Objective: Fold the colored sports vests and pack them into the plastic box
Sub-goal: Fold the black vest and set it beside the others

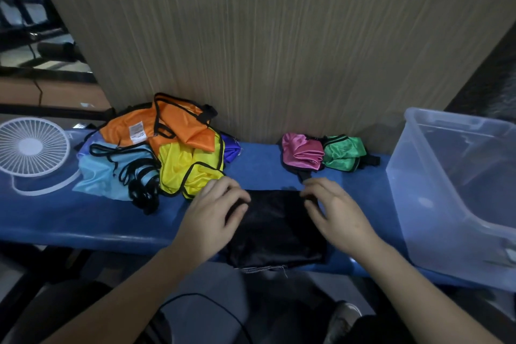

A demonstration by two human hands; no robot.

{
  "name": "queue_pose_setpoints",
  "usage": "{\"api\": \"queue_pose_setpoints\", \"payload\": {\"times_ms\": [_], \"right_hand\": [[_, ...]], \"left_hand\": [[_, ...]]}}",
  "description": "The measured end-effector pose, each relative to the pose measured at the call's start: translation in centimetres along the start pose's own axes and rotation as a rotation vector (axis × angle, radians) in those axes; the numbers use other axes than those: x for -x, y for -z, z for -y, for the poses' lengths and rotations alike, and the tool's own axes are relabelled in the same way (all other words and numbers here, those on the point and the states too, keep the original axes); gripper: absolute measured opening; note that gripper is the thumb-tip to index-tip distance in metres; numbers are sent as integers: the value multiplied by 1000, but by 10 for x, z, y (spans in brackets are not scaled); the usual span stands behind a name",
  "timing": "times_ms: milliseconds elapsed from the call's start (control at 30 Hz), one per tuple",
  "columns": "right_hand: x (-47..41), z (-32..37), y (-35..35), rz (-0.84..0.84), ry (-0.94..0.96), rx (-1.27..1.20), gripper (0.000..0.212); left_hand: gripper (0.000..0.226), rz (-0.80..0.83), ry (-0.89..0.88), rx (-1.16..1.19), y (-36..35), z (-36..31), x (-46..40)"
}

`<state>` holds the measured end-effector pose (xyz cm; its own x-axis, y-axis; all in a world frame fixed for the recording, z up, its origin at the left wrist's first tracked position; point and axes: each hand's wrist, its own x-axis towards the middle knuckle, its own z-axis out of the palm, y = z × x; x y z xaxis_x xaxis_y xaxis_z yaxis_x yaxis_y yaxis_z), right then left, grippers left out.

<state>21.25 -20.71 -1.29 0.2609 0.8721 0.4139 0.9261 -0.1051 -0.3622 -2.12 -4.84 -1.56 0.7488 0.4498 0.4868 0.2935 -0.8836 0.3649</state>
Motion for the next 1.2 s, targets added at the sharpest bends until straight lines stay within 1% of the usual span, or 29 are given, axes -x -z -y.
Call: {"api": "queue_pose_setpoints", "payload": {"times_ms": [33, 100, 167, 267, 467, 567, 667, 767, 867, 933, 1000, 1067, 1133, 1200], "right_hand": [[-1, 2, -7, 11, -31, -5, 30], [-2, 5, -20, 117, -78, -2, 59], [1, 4, -34, 237, -65, 65, 76], [8, 0, -46, 369, 0, 204, 84], [10, -2, -49, 446, -34, 253, 94], [8, -1, -48, 463, -54, 225, 99], [4, -3, -42, 509, -74, 152, 102], [1, -6, -33, 511, -87, 108, 103], [-3, -7, -25, 489, -86, 131, 96], [-9, -8, -21, 466, -96, 131, 92], [-16, -10, -19, 449, -123, 112, 86], [-24, -14, -19, 441, -158, 100, 71], [-31, -15, -21, 431, -180, 119, 62], [-38, -17, -22, 429, -202, 146, 61]], "left_hand": [[30, 25, 17, -37, -6, 1, -5], [51, 152, 47, -81, -19, 5, -8], [68, 293, 58, -129, -32, 11, -5], [80, 427, 105, -186, -40, 22, 5], [86, 474, 132, -269, -39, 26, 12], [92, 504, 151, -269, -37, 23, 9], [93, 540, 181, -241, -32, 18, 7], [96, 555, 192, -223, -27, 14, 4], [98, 559, 204, -184, -21, 16, -4], [89, 562, 235, -154, -14, 19, -14], [74, 536, 247, -172, -10, 24, -26], [66, 508, 239, -225, -7, 29, -39], [61, 543, 241, -253, -6, 34, -48], [59, 621, 260, -244, -7, 39, -52]]}}
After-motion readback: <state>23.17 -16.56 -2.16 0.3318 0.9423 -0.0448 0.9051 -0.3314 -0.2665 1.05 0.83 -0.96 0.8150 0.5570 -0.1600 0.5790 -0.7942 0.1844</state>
